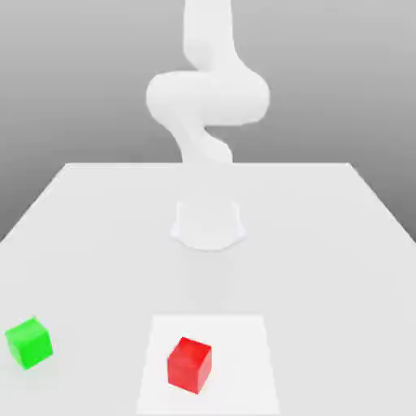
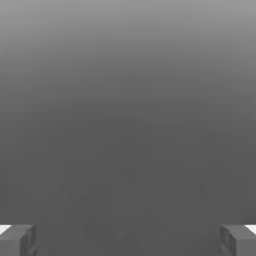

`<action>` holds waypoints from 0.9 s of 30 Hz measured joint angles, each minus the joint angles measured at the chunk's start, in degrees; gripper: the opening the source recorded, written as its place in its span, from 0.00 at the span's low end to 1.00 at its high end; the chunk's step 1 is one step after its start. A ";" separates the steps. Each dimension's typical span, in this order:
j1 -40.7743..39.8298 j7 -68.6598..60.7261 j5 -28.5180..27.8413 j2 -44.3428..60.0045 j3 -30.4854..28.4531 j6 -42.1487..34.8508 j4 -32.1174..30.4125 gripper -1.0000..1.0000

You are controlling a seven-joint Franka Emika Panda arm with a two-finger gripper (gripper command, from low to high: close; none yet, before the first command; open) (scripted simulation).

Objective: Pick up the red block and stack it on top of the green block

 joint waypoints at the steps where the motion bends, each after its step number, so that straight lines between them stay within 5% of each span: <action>1: 0.85 -2.60 0.06 1.93 -0.90 0.88 -0.64 0.50; 16: 10.93 -40.13 3.22 28.69 -12.37 13.31 -9.55 0.50; 27: 10.39 -66.54 5.32 48.27 -12.85 22.66 -15.72 0.50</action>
